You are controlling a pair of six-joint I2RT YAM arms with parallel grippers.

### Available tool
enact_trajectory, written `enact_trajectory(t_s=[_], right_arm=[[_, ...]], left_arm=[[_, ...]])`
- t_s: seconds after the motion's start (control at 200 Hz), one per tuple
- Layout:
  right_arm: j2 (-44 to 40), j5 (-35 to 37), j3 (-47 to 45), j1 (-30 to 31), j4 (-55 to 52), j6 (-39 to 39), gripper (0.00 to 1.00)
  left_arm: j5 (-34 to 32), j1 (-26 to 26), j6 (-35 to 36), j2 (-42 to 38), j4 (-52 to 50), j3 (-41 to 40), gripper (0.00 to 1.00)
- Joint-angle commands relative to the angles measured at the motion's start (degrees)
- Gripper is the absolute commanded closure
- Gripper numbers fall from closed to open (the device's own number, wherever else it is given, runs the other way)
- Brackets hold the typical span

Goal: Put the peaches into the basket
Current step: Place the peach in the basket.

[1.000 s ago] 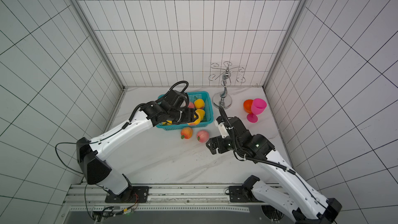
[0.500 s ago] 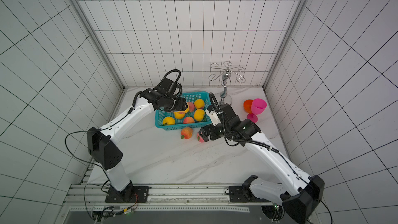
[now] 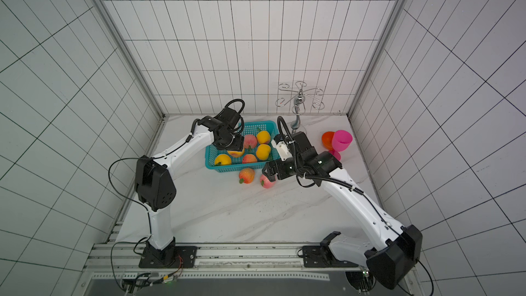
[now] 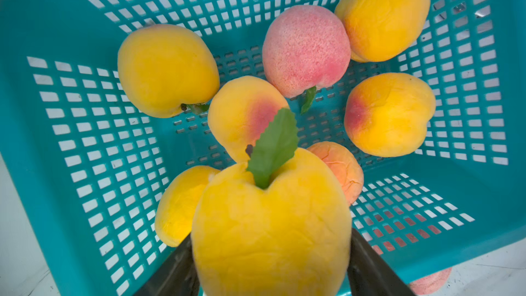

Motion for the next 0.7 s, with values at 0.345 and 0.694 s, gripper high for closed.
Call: enact_trajectory(t_s=[0.345,0.694], right_arm=[[0.68,-2.64,0.35,-1.08,0.64,-0.34,0.04],[0.86,-2.99,0.14,-1.39,0.71,0.08,0.05]], left_arm=[[-1.91,-0.06,1.38,1.70,3.18,-5.81,0.29],[-1.64,-0.08,1.81,3.40,3.99,-6.14,0.29]])
